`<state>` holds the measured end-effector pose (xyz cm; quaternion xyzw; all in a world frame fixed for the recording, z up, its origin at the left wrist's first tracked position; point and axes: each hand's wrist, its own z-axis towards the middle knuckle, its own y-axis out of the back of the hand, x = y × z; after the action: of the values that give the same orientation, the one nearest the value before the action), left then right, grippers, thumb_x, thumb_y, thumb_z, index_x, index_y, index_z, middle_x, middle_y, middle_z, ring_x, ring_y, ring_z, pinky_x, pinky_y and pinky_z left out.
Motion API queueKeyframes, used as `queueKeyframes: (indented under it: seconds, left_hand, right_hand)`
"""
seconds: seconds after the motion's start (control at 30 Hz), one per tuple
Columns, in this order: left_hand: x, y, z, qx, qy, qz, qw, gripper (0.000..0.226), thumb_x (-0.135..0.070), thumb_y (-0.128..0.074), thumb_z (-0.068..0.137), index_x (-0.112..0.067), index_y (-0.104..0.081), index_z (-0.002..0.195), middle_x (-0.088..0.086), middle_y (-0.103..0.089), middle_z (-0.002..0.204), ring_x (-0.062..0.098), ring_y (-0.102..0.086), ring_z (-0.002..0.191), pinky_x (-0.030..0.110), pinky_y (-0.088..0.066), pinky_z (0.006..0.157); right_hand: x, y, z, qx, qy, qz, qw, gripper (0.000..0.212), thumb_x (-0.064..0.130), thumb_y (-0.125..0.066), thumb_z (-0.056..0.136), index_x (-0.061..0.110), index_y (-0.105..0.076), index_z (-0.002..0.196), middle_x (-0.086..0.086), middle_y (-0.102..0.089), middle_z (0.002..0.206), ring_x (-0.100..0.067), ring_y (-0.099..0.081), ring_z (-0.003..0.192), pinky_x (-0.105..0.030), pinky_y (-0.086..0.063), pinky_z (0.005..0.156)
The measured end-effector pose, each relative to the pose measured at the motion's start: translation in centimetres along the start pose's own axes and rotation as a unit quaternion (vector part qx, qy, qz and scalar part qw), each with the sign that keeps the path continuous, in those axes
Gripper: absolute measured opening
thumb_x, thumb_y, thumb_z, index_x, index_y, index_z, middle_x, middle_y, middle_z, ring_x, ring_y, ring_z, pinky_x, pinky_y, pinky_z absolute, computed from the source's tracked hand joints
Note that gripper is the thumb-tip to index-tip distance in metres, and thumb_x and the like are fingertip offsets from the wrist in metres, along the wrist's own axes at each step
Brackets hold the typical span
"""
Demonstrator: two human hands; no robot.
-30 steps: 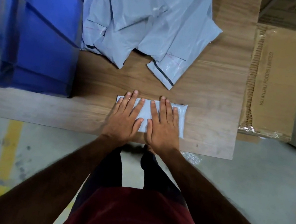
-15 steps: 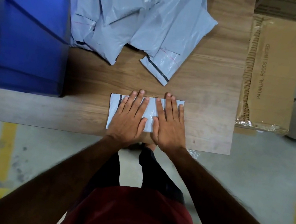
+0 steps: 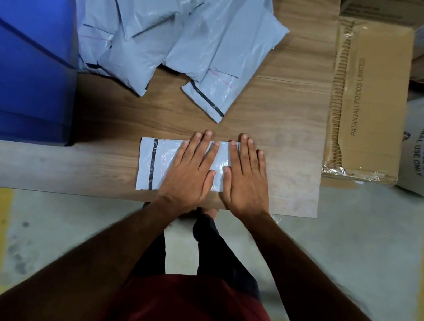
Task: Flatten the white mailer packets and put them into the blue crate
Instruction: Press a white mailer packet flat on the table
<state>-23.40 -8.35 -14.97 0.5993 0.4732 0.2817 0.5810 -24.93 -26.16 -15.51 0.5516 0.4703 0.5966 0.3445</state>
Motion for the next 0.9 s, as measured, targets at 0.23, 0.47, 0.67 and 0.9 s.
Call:
queueKeyframes:
  seconds: [0.23,0.47,0.67,0.9]
  left_hand:
    - [1.5,0.8,-1.5,-0.050,0.083,-0.014,0.995,0.066,-0.034,-0.031,0.101,-0.004,-0.022,0.160,0.020,-0.014,0.167,0.035,-0.009,0.156,0.053,-0.008,0.126]
    - [2.5,0.5,-1.6,-0.030,0.067,-0.015,0.997,0.065,-0.040,-0.025,0.104,-0.006,-0.025,0.159,0.018,-0.016,0.167,0.035,-0.013,0.155,0.056,-0.015,0.124]
    - [4.5,1.3,-3.9,-0.038,0.100,0.019,0.994,0.066,-0.041,-0.027,0.104,-0.010,-0.020,0.161,0.018,-0.011,0.168,0.035,-0.010,0.156,0.059,-0.012,0.123]
    - [4.8,1.4,-4.4,-0.023,0.097,-0.001,0.995,0.067,-0.045,-0.024,0.105,-0.012,-0.015,0.162,0.015,-0.006,0.169,0.032,-0.005,0.157,0.056,-0.009,0.125]
  right_hand:
    - [1.7,0.4,0.7,-0.006,0.026,0.029,0.999,0.061,0.030,-0.029,0.105,0.005,-0.021,0.160,-0.016,-0.012,0.169,-0.026,-0.006,0.158,-0.051,-0.010,0.127]
    - [2.4,-0.6,1.0,0.015,0.053,-0.001,0.998,0.062,0.031,-0.032,0.105,0.008,-0.021,0.161,-0.016,-0.012,0.169,-0.027,-0.006,0.157,-0.053,-0.016,0.124]
    - [4.2,-0.6,1.2,0.005,0.077,0.002,0.997,0.061,0.033,-0.035,0.105,0.008,-0.024,0.160,-0.017,-0.012,0.168,-0.029,-0.005,0.157,-0.053,-0.012,0.126]
    - [4.7,-1.0,1.0,0.003,0.079,-0.001,0.997,0.060,0.031,-0.032,0.104,0.008,-0.026,0.160,-0.018,-0.014,0.168,-0.030,-0.008,0.157,-0.056,-0.016,0.124]
